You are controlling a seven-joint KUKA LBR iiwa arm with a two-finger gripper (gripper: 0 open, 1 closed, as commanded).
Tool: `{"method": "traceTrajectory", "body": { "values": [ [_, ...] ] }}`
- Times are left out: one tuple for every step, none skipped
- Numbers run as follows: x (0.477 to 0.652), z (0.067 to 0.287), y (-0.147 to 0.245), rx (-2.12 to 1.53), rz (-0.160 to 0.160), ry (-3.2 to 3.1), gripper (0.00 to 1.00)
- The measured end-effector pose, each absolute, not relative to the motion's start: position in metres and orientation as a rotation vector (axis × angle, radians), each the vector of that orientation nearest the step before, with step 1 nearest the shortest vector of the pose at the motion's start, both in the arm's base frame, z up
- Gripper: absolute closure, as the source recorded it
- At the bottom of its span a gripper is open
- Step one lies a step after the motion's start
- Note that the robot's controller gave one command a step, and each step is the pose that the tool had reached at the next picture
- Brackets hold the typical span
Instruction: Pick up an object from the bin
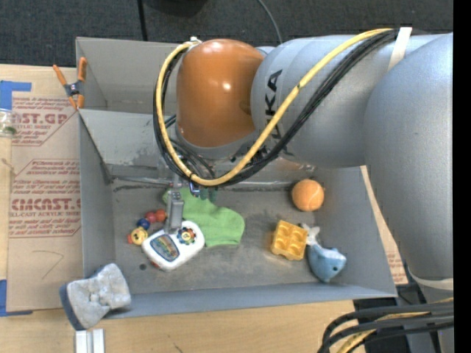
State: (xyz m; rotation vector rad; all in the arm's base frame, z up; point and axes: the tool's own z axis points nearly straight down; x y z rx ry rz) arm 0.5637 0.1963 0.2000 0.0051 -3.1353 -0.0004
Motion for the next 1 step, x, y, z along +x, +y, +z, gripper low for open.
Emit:
{"method": "traceTrajectory", "body": {
  "values": [
    [0.5653, 0.2051, 0.1953, 0.002, -0.003, -3.143, 0.0]
  ]
}}
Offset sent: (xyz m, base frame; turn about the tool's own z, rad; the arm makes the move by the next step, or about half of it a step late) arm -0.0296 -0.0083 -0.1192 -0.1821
